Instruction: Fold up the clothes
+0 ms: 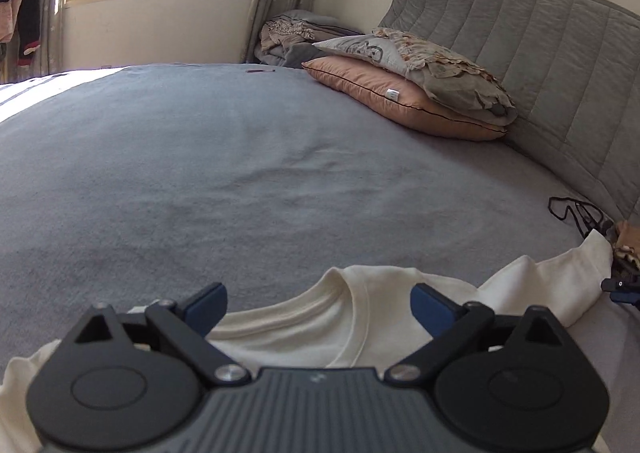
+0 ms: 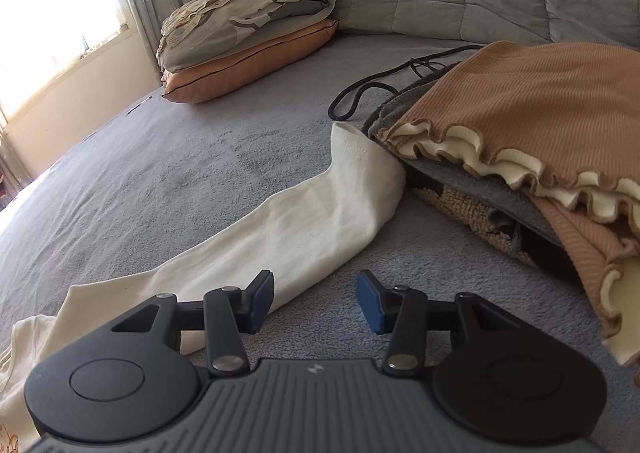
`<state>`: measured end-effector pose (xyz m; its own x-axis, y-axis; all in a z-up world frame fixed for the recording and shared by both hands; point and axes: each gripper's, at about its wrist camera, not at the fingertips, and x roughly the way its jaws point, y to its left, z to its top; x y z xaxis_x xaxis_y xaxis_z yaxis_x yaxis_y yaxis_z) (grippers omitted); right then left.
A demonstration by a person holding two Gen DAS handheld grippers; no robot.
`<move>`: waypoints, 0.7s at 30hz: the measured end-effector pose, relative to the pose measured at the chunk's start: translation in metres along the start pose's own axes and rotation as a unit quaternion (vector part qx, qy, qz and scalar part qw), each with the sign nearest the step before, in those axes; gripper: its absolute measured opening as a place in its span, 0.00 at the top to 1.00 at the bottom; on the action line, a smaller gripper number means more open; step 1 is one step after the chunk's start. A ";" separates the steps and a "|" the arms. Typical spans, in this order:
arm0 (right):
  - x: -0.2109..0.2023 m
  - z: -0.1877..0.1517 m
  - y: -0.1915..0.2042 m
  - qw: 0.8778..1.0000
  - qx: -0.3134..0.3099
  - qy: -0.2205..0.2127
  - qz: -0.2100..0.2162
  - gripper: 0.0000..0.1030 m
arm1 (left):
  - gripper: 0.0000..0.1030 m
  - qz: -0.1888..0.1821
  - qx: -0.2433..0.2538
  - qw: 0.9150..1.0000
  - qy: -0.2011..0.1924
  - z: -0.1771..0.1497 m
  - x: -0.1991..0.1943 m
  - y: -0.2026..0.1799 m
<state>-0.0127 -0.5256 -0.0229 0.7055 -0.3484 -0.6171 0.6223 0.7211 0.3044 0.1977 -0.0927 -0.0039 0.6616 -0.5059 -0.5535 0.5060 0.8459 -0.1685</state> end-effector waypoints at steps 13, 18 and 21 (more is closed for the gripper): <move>0.016 0.002 -0.009 0.998 0.033 -0.042 -0.021 0.73 | 0.65 -0.030 0.001 0.999 0.021 -0.003 0.066 -0.036; 0.015 0.000 -0.001 0.997 0.005 -0.065 -0.047 0.92 | 0.91 -0.025 -0.036 0.999 -0.006 -0.006 0.063 -0.027; 0.011 -0.002 0.008 0.993 -0.029 -0.088 -0.068 0.93 | 0.92 0.002 -0.025 0.999 -0.033 -0.005 0.060 -0.033</move>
<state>-0.0007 -0.5223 -0.0284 0.6685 -0.5406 -0.5108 0.6984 0.6925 0.1811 0.2177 -0.1501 -0.0355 0.6992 -0.5120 -0.4989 0.4766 0.8540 -0.2084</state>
